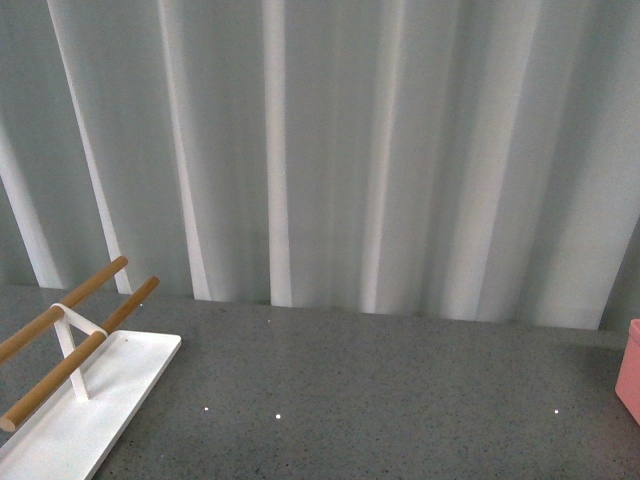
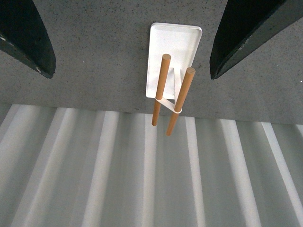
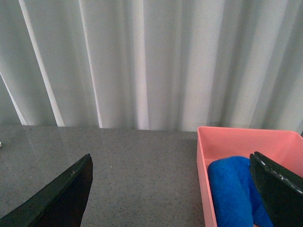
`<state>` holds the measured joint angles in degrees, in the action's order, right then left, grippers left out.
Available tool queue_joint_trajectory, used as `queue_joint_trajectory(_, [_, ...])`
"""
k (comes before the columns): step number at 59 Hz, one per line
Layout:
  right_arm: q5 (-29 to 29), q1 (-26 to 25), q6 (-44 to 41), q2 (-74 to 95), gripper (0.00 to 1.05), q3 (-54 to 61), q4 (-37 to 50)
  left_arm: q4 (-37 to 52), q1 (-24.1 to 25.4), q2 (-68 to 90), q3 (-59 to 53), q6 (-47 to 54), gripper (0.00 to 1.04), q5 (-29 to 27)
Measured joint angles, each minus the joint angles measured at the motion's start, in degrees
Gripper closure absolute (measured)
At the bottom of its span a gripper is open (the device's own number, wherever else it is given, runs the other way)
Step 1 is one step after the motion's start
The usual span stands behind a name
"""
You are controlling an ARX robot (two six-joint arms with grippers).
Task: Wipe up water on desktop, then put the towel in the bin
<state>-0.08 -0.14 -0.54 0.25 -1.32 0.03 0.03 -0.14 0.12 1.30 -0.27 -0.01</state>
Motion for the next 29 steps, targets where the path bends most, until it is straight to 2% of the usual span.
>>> queue_joint_trajectory(29, [0.0, 0.0, 0.0, 0.0, 0.07, 0.0, 0.0, 0.0, 0.0, 0.0, 0.0, 0.0, 0.07, 0.0])
